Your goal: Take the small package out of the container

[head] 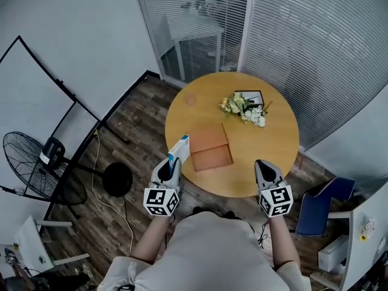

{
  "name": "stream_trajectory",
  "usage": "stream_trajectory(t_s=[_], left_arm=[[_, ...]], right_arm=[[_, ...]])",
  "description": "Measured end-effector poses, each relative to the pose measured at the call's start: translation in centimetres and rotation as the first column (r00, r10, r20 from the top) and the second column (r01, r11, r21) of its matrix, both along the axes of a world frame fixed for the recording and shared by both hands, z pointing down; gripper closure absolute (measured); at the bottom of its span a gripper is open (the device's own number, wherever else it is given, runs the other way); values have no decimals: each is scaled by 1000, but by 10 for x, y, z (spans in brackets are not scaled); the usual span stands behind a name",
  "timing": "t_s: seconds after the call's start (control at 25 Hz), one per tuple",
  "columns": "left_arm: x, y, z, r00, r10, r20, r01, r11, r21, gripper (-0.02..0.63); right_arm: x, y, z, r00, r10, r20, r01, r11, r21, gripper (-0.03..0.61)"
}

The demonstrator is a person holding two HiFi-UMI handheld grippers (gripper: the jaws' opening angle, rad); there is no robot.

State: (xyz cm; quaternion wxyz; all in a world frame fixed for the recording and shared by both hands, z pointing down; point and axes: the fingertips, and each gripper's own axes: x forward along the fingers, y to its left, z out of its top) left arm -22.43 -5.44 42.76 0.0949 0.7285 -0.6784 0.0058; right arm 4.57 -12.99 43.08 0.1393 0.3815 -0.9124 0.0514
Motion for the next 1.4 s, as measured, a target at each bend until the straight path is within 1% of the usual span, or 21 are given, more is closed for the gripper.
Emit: stream_trajectory(t_s=[0.12,0.28,0.48,0.6,0.84,1.4], left_arm=[[9,8,-7,999,-38,-8,38,999,13,539],[21,10,-14,998,-68,-7,69,997,33,539],[24,11,-18,996,-90,1,89,995,39,540],[25,11,-19,995,-96,4,96,995,40,538],[27,12,-17,994,-107,4,107,993,43,539],[20,9,-12,993,-115,2,115,993,28,539]], right_arm=[[11,-3,-7,1000,-12,19,12,1000,-9,575],[22,-13,-18,999,-30,25,30,999,10,575],[19,-15,-23,997,-73,9,73,996,44,577],[17,-17,-29,996,-90,17,89,995,54,577],[20,-20,-27,996,-91,26,89,995,54,577],[12,-23,-23,994,-103,19,102,993,50,577]])
